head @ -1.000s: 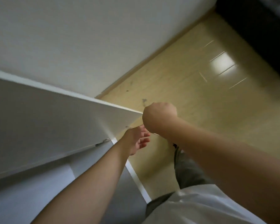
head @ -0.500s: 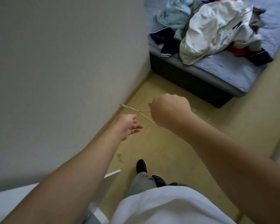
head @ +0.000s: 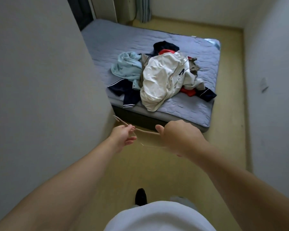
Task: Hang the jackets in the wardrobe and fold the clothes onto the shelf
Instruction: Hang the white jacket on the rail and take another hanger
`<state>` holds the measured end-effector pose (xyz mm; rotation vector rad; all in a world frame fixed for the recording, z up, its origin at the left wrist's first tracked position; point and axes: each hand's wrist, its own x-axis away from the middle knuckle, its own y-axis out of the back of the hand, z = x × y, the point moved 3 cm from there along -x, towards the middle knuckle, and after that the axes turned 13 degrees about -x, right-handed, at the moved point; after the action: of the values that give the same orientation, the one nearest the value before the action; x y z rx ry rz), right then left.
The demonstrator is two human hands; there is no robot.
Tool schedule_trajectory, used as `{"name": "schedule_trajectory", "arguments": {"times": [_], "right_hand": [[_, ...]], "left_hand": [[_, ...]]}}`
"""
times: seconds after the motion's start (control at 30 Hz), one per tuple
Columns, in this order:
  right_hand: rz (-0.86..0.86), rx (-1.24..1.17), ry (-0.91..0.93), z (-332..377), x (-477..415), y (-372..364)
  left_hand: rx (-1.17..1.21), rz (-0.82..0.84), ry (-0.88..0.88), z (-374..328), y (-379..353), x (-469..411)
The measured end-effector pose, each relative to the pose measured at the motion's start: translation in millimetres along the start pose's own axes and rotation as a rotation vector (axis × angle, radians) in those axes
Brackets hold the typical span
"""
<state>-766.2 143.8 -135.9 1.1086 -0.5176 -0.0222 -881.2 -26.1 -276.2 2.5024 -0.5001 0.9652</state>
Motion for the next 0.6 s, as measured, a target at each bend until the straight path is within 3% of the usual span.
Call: {"name": "schedule_trajectory", "arguments": {"times": [0.17, 0.37, 0.6], "right_hand": [[-0.069, -0.106, -0.122, -55, -58, 31], [-0.078, -0.025, -0.231, -134, -143, 55], [0.118, -0.088, -0.303, -205, -255, 86]], "left_hand": [[-0.234, -0.017, -0.163, -75, -28, -63], [-0.411, 0.018, -0.346, -170, -98, -132], [-0.764, 0.032, -0.497, -263, -170, -188]]}}
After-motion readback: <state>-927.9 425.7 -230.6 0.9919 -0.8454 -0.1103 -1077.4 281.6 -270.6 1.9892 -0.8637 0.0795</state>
